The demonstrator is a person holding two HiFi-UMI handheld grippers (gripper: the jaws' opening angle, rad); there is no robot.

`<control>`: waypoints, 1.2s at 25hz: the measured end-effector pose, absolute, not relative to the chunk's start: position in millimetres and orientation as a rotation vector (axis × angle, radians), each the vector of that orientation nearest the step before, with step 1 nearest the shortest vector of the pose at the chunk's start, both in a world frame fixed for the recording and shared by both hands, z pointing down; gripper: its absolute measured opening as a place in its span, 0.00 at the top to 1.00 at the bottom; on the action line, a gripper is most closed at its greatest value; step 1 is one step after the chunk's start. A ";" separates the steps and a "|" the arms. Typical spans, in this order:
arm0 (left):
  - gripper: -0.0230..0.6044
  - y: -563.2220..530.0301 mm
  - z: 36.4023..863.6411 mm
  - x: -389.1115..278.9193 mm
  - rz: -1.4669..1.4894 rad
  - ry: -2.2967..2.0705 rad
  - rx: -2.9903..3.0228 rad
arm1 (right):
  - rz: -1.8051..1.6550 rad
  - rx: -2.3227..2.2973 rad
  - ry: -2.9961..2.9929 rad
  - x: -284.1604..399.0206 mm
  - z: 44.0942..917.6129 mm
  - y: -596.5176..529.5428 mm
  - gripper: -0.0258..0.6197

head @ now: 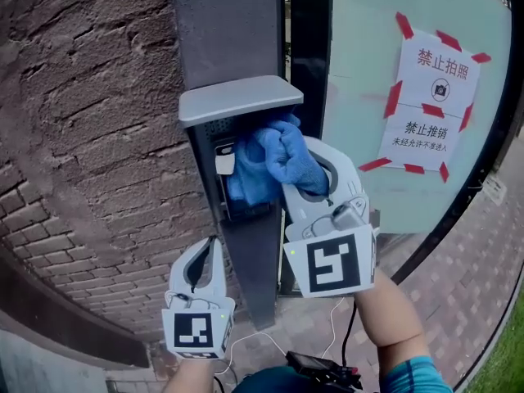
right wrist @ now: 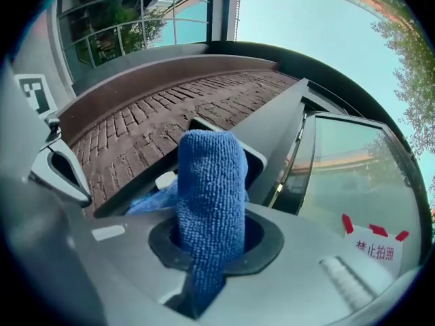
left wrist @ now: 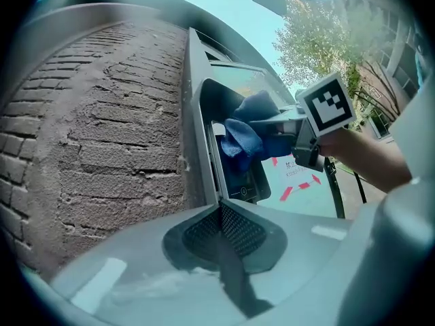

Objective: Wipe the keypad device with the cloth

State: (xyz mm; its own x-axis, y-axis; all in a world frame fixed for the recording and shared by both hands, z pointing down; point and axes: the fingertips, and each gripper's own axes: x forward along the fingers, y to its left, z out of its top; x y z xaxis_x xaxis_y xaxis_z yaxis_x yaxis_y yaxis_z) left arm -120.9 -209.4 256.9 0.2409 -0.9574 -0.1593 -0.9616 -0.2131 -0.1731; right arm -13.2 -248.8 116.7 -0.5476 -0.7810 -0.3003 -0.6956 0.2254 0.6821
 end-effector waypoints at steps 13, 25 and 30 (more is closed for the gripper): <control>0.95 -212.9 262.3 -110.5 0.026 1.773 -2.307 | -0.865 1.318 -2.434 -10.4 236.2 -251.4 0.89; 0.95 -204.9 265.0 -117.8 0.019 1.812 -2.283 | -1.180 1.245 -2.484 -47.9 164.5 -219.3 0.89; 0.95 -200.8 270.7 -127.4 0.017 1.844 -2.271 | -1.084 1.118 -2.464 -67.9 214.8 -227.5 0.89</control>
State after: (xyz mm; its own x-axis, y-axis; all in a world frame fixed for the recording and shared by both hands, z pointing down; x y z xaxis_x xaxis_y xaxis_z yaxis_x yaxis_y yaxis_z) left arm -127.4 -200.8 270.7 0.2146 -0.9660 -0.1441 -0.9685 -0.1914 -0.1591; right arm -67.9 -227.5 214.8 -0.6838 -0.7239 -0.0914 -0.5564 0.4363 0.7071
